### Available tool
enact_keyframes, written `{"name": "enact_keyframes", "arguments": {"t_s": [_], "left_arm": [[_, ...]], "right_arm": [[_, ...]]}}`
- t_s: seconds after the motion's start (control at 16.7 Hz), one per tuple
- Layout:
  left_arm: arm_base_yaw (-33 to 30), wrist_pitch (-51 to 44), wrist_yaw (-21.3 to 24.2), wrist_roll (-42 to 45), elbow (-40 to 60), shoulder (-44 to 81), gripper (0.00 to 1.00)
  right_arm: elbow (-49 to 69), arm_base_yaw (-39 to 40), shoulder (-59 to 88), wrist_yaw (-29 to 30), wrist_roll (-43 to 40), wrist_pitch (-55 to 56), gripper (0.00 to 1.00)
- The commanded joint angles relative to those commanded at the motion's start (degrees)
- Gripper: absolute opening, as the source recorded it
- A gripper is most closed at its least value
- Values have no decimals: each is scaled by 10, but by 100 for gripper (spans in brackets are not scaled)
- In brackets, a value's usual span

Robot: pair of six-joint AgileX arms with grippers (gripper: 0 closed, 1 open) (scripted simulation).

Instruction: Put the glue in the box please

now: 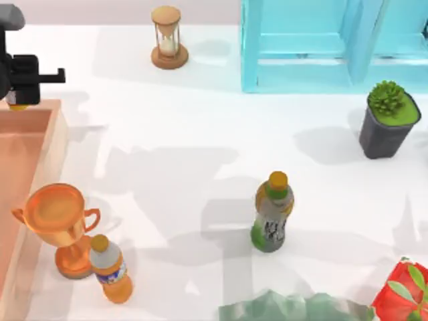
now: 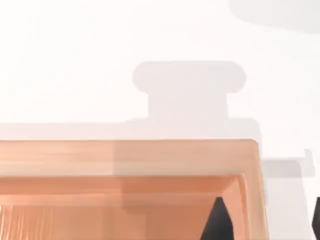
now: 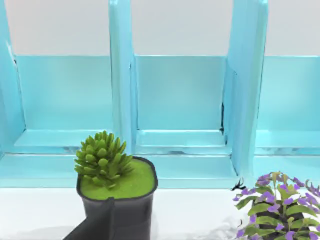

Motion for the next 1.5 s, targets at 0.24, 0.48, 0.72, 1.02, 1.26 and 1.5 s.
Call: {"name": "enact_keyframes", "arguments": {"t_s": [0.24, 0.48, 0.72, 1.02, 1.26, 1.5], "left_arm": [[191, -3, 131, 125, -150, -159, 0], [310, -2, 224, 214, -257, -271, 0], [336, -2, 247, 237, -280, -295, 0], [329, 6, 243, 236, -281, -283, 0], [307, 87, 231, 222, -291, -224, 0], [288, 187, 214, 203, -309, -157, 0]], "right_arm": [[0, 0, 0, 0, 0, 0, 100], [0, 0, 0, 0, 0, 0, 100], [0, 0, 0, 0, 0, 0, 100], [0, 0, 0, 0, 0, 0, 100], [0, 0, 0, 0, 0, 0, 100], [0, 0, 0, 0, 0, 0, 100]]}}
